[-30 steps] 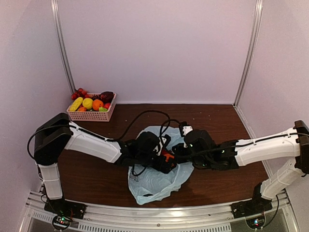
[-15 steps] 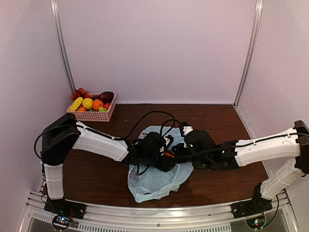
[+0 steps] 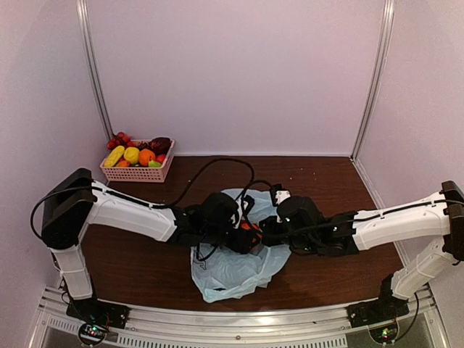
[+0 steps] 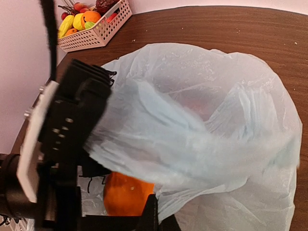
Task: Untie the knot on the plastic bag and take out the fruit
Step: Pick up the fake fruit from the takeout bag, then place the fake fruit in the bin, then reach into the gripper of the takeout bag.
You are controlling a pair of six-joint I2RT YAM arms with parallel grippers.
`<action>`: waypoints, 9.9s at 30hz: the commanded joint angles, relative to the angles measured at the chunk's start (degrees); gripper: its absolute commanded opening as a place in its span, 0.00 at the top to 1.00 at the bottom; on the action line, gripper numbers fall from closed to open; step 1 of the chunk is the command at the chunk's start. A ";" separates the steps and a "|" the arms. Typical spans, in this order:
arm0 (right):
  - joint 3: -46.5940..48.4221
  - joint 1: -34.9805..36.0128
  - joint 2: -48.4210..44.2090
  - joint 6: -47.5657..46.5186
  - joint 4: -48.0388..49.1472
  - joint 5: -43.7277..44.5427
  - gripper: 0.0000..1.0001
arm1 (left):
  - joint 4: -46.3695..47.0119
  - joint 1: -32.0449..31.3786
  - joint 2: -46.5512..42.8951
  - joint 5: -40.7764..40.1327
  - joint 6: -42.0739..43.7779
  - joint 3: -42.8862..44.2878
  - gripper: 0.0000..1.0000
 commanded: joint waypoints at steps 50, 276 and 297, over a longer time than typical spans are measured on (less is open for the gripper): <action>-1.46 -1.20 -4.04 0.09 0.22 2.39 1.00 | -16.09 57.65 -26.63 12.55 12.11 1.89 0.42; -3.49 -0.63 -9.91 2.01 7.14 -2.78 1.00 | 6.37 2.53 -4.32 6.08 0.85 -3.39 0.55; -2.88 -0.64 -8.66 2.02 10.41 -8.52 1.00 | 24.24 3.44 7.48 -3.20 4.63 0.86 0.27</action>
